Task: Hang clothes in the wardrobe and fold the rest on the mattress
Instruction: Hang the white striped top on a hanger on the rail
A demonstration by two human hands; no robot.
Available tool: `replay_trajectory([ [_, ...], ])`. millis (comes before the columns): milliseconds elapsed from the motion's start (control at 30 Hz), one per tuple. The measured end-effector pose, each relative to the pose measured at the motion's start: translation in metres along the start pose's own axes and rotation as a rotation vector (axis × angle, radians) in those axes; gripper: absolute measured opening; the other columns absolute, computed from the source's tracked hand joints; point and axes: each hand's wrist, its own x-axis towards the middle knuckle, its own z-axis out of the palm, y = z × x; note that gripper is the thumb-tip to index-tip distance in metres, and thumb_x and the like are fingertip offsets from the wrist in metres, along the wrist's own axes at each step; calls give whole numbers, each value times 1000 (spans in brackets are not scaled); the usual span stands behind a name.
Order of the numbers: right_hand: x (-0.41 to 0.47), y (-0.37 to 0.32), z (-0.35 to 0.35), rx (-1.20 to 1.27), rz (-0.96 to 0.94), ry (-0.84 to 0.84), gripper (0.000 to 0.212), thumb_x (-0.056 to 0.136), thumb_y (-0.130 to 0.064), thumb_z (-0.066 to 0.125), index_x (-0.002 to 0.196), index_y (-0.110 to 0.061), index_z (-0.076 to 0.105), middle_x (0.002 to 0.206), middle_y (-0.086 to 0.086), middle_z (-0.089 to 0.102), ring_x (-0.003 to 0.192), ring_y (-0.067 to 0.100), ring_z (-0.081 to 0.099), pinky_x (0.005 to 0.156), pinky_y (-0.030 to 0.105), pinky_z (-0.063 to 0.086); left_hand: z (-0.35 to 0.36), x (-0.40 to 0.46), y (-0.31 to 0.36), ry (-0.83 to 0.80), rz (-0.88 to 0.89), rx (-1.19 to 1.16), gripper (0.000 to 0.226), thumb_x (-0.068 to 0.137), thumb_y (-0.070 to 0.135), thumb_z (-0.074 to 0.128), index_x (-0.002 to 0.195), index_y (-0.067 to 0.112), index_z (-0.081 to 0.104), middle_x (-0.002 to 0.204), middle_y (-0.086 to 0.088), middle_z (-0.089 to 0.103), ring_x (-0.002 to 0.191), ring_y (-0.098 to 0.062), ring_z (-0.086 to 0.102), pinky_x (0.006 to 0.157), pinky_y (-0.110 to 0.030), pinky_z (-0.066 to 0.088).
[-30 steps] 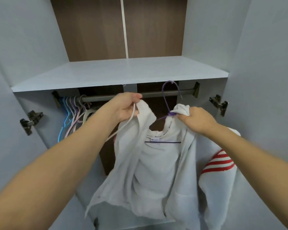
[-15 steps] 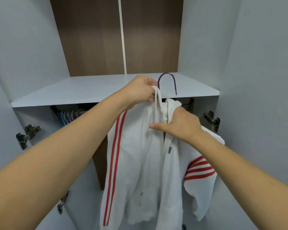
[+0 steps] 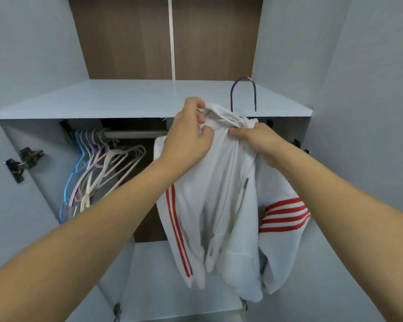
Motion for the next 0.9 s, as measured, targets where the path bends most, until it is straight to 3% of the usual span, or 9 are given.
replay_trajectory([
  [33, 0, 0, 1, 36, 19, 6, 36, 88, -28, 71, 117, -8, 65, 111, 9, 71, 96, 23, 69, 91, 38, 55, 14, -35, -8, 7, 25, -41, 30, 83, 25, 53, 111, 29, 43, 87, 13, 51, 77, -8, 51, 69, -20, 43],
  [100, -3, 4, 6, 89, 58, 28, 36, 89, -26, 70, 119, -6, 63, 110, 8, 70, 94, 21, 69, 84, 33, 57, 48, -105, -24, -250, -118, -74, 32, 83, 43, 63, 106, 33, 43, 93, 14, 51, 81, -7, 52, 69, -17, 44],
  [200, -12, 15, 17, 130, 122, 38, 22, 91, -21, 69, 108, -10, 61, 101, 5, 68, 80, 14, 67, 61, 23, 55, 97, -166, -57, -652, -594, -37, 92, 75, 65, 73, 146, 29, 27, 149, 6, 31, 134, -18, 39, 108, -33, 39],
  [300, -21, 24, 22, 141, 195, 65, 35, 91, -21, 69, 120, -8, 54, 98, 4, 65, 80, 17, 65, 56, 26, 52, 124, -175, -69, -410, -687, -102, 105, 72, 59, 79, 150, 26, 18, 153, 3, 21, 141, -22, 30, 115, -38, 33],
  [467, -29, 37, 20, 166, 238, 104, 48, 90, -22, 70, 130, -4, 50, 115, 12, 65, 94, 25, 67, 76, 35, 56, 142, -172, -68, -80, -613, -68, 90, 73, 59, 75, 143, 28, 29, 142, 8, 28, 130, -13, 29, 108, -31, 34],
  [567, -33, 41, 13, 100, 222, 117, 50, 89, -24, 69, 131, -6, 48, 119, 11, 62, 96, 24, 64, 73, 32, 53, 144, -171, -72, -121, -545, -42, 44, 94, 43, 61, 131, 21, 54, 133, 5, 49, 125, -17, 44, 108, -34, 43],
  [700, -39, 48, 6, -250, 75, 195, 15, 93, -22, 56, 106, -14, 55, 94, 3, 59, 86, 22, 59, 72, 33, 50, 126, -179, -86, -232, -515, -107, 17, 99, 39, 56, 111, 26, 57, 99, 7, 66, 92, -12, 65, 81, -20, 54],
  [800, -48, 59, 9, -519, 25, 232, 12, 93, -12, 45, 85, -21, 47, 88, 4, 55, 80, 27, 55, 66, 32, 43, 105, -193, -116, -399, -570, -32, 13, 94, 31, 59, 105, 25, 61, 96, 6, 67, 89, -15, 66, 74, -25, 50],
  [900, -52, 71, 13, -676, 67, 188, 13, 93, -8, 44, 101, -17, 51, 97, 9, 58, 93, 35, 59, 73, 34, 43, 81, -210, -147, -447, -732, 158, 17, 89, 16, 56, 98, 19, 70, 92, 0, 69, 92, -24, 68, 73, -26, 48],
])
